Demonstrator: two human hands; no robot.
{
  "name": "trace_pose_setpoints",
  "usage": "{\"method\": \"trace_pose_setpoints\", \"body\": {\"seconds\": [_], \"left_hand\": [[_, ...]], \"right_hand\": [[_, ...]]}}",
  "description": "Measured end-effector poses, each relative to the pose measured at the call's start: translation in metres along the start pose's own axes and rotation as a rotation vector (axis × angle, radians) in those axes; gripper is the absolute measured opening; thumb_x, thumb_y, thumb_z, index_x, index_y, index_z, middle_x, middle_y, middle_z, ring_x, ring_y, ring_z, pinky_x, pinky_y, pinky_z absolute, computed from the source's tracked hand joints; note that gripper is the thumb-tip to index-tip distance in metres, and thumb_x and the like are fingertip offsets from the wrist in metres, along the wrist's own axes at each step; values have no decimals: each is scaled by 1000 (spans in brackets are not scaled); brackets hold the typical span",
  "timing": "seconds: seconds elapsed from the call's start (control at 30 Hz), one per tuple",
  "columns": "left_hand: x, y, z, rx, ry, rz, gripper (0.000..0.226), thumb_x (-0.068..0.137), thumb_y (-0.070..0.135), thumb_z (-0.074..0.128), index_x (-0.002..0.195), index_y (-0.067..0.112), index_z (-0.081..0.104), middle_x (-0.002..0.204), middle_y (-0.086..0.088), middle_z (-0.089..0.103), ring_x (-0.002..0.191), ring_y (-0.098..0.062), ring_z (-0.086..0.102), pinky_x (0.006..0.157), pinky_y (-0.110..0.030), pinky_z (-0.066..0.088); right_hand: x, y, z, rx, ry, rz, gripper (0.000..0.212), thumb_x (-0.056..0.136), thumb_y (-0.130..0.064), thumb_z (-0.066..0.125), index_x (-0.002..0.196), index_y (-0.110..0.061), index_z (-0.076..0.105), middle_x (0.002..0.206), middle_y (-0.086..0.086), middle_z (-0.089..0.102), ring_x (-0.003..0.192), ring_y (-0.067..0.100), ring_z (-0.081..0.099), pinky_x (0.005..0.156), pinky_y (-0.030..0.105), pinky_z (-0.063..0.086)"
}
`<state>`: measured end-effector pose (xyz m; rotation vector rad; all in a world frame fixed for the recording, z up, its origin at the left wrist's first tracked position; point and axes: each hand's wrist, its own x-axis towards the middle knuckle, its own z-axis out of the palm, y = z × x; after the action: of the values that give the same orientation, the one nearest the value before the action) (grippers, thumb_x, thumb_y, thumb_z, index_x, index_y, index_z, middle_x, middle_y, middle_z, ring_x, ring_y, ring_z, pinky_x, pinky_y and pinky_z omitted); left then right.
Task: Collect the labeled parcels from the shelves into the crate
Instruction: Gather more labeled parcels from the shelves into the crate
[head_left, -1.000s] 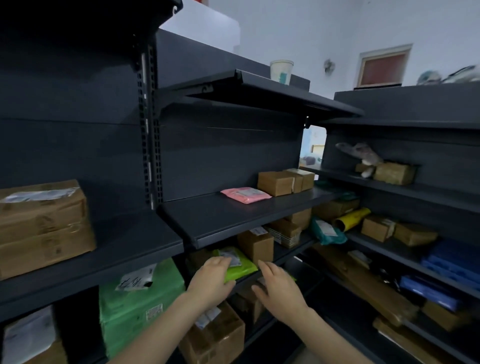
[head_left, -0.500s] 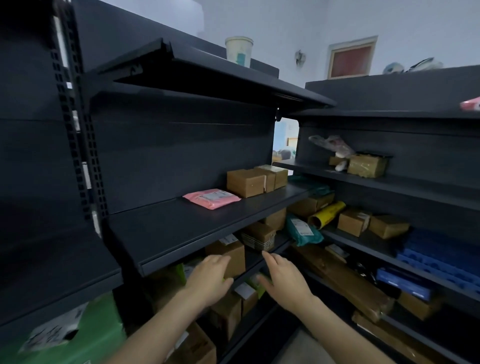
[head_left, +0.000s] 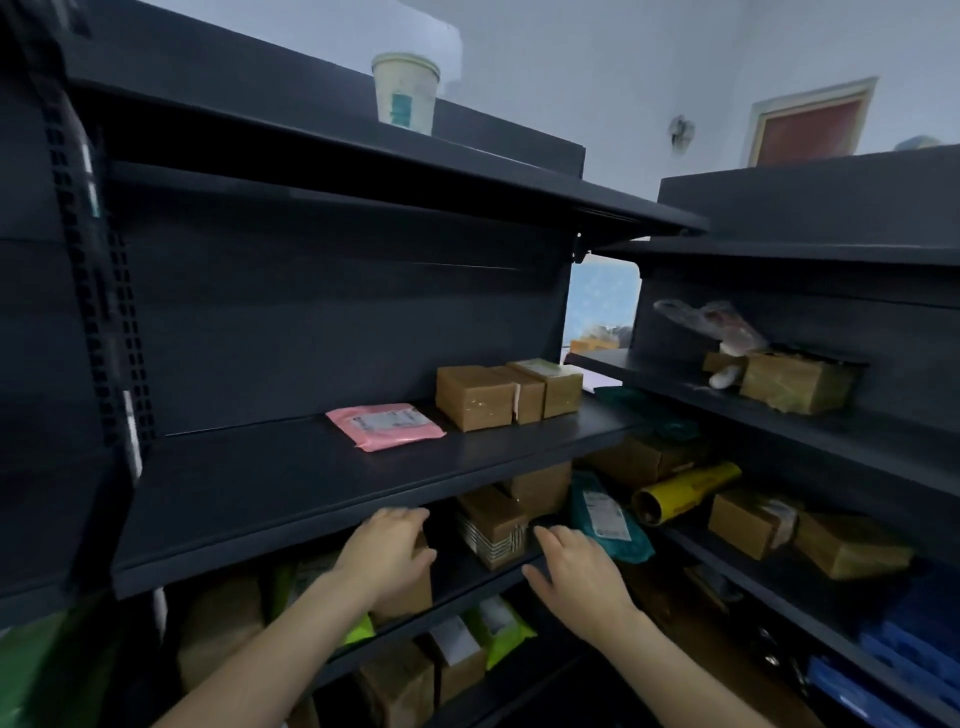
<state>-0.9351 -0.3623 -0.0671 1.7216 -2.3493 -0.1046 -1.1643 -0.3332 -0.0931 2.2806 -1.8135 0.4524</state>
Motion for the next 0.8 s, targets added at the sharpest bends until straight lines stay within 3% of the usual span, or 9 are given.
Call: {"method": "trace_pose_setpoints", "body": {"seconds": [0.17, 0.33, 0.8], "left_hand": [[22, 17, -1, 22, 11, -75, 56, 92, 38, 48, 142, 16, 34, 143, -4, 44, 133, -21, 36, 109, -31, 33], [43, 19, -4, 21, 39, -147, 54, 92, 36, 48, 141, 15, 35, 140, -7, 46, 131, -23, 39, 105, -31, 37], [139, -34, -5, -76, 174, -342, 49, 92, 34, 51, 137, 15, 42, 139, -6, 46, 127, -21, 43, 103, -32, 40]], "right_hand": [[24, 35, 2, 21, -8, -36, 47, 94, -42, 42, 131, -13, 45, 124, 4, 54, 116, 22, 49, 97, 33, 39], [55, 53, 13, 65, 11, -64, 50, 92, -40, 47, 132, -11, 46, 121, 6, 57, 112, 25, 53, 93, 35, 43], [185, 75, 31, 101, -4, -176, 51, 94, -44, 40, 139, -18, 36, 132, 1, 48, 120, 17, 45, 99, 28, 38]]}}
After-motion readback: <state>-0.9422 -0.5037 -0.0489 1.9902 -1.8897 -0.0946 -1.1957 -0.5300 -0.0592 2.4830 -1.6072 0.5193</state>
